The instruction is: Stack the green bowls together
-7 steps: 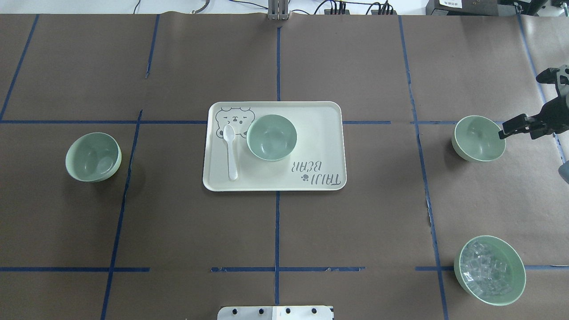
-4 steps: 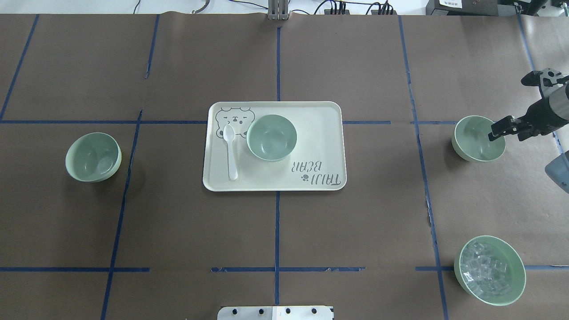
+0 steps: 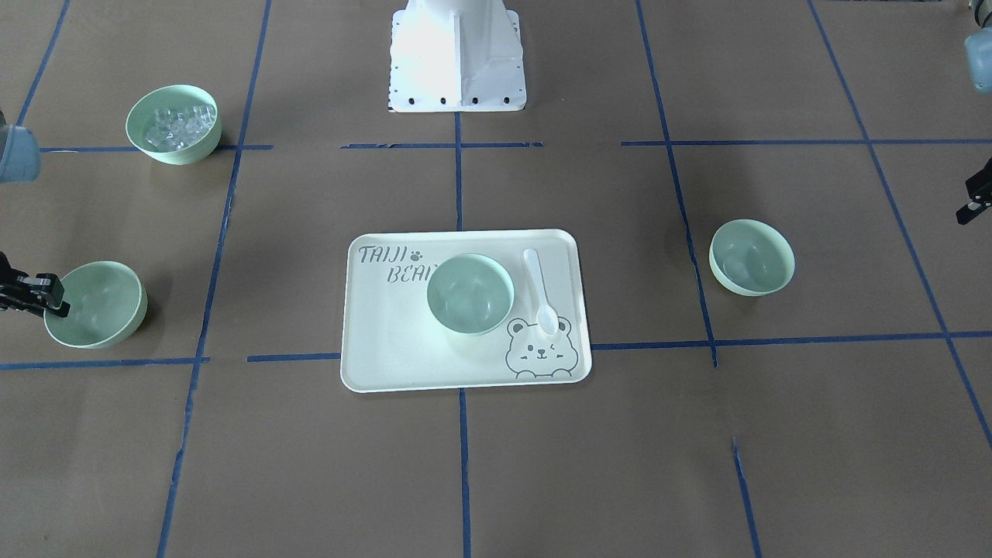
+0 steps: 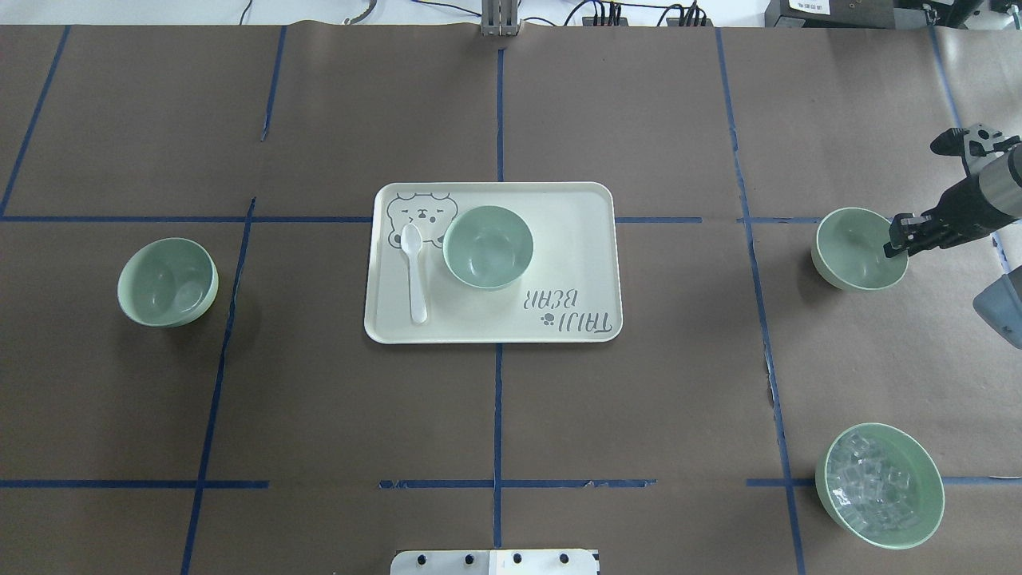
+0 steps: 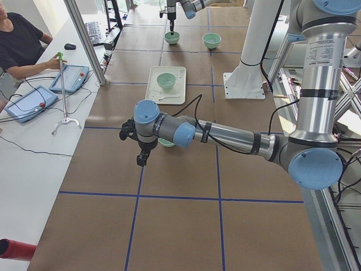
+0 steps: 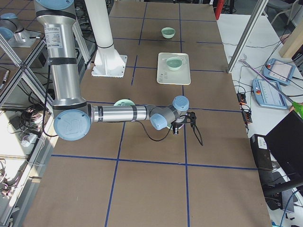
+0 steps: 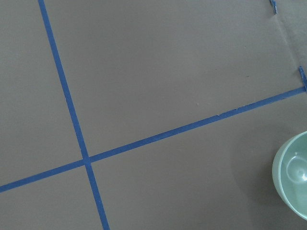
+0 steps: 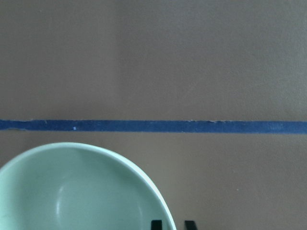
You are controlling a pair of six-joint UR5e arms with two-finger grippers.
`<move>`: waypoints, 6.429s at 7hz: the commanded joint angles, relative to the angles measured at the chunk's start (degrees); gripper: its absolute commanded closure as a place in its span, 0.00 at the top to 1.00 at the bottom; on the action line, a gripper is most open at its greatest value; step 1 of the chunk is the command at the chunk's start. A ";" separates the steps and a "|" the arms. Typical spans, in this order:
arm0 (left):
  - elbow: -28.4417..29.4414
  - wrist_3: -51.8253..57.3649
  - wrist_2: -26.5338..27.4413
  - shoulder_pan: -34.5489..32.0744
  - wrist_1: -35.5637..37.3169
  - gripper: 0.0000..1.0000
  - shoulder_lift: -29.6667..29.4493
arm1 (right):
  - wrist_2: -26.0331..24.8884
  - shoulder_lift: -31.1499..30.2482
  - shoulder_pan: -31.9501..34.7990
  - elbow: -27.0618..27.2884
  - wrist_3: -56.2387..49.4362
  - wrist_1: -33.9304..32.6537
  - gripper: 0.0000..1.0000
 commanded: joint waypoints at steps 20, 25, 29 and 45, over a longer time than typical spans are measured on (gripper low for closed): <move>-1.52 -13.49 -2.02 5.51 -3.61 1.00 -0.52 | -21.83 34.89 -28.44 3.75 49.07 -10.46 1.00; 1.80 -41.82 8.70 26.80 -17.76 0.97 -0.53 | -2.34 17.26 -10.26 14.04 33.31 -9.94 1.00; 6.29 -42.17 8.70 27.42 -17.77 0.50 -2.89 | 2.43 13.19 -5.06 14.57 29.12 -9.85 1.00; 13.33 -74.60 15.11 42.19 -8.89 0.00 -39.90 | 0.41 2.90 -1.62 15.80 11.53 -9.58 1.00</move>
